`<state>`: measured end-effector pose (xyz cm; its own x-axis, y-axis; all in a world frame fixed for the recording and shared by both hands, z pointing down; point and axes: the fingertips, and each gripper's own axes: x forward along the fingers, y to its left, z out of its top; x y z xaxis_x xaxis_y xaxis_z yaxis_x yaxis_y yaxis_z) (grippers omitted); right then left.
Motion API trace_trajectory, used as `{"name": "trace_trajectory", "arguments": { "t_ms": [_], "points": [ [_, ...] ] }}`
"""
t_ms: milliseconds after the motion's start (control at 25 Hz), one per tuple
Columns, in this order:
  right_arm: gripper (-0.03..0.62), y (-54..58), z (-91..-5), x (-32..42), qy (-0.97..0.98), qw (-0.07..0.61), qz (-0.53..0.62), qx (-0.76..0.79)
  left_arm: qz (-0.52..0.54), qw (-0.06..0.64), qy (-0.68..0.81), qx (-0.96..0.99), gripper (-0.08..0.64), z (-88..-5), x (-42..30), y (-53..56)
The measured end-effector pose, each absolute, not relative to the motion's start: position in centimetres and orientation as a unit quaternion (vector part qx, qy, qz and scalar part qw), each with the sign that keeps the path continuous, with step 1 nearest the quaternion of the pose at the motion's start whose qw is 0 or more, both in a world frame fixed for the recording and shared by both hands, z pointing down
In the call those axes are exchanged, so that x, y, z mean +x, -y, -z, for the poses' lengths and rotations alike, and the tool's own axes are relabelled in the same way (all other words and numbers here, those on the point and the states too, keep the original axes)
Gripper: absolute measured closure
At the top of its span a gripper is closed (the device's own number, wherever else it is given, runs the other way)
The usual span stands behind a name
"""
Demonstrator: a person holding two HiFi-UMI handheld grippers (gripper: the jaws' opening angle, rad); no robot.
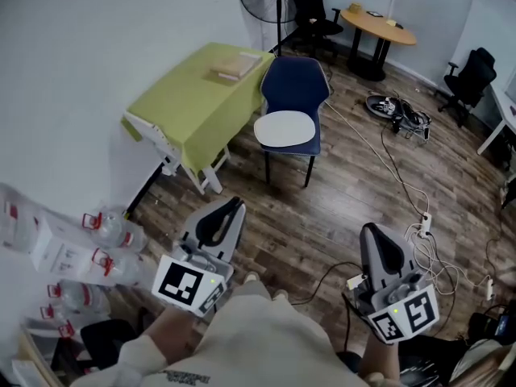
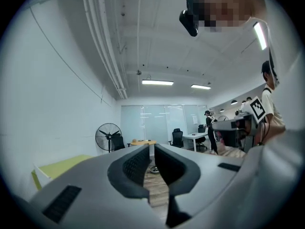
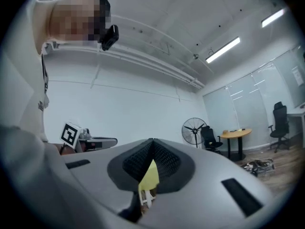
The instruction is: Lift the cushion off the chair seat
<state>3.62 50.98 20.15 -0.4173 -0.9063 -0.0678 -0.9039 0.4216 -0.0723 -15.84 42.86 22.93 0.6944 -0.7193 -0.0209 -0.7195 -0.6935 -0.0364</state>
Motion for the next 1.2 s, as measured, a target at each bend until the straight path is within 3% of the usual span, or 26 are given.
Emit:
{"name": "trace_trajectory", "arguments": {
  "t_ms": [80,120,200,240,720,1200],
  "points": [
    [0.568,-51.3,-19.3,3.7,-0.847,0.071,0.002,-0.526,-0.016,0.022,-0.405,-0.914,0.52,-22.5,-16.1,-42.6],
    [0.558,-51.3,-19.0,3.9,-0.846,0.076,-0.003,-0.528,-0.015,0.021,-0.408,-0.913,0.482,-22.6,-16.1,-42.5],
    [0.397,-50.9,-19.0,4.5,-0.838,0.073,-0.007,-0.541,-0.007,0.017,-0.406,-0.914,0.37,-23.0,-16.1,-42.2],
    [0.38,-50.6,-19.1,4.9,-0.833,0.071,-0.008,-0.549,-0.004,0.015,-0.406,-0.914,0.368,-23.1,-16.1,-42.0],
    [0.373,-45.4,-20.4,7.8,-0.816,0.075,0.013,-0.573,0.013,0.006,-0.393,-0.919,0.364,-24.6,-13.5,-36.7],
    [0.373,-33.0,-21.5,9.8,-0.811,0.042,0.037,-0.582,0.045,-0.011,-0.392,-0.919,0.364,-26.2,-11.8,-24.9]
  ]
}}
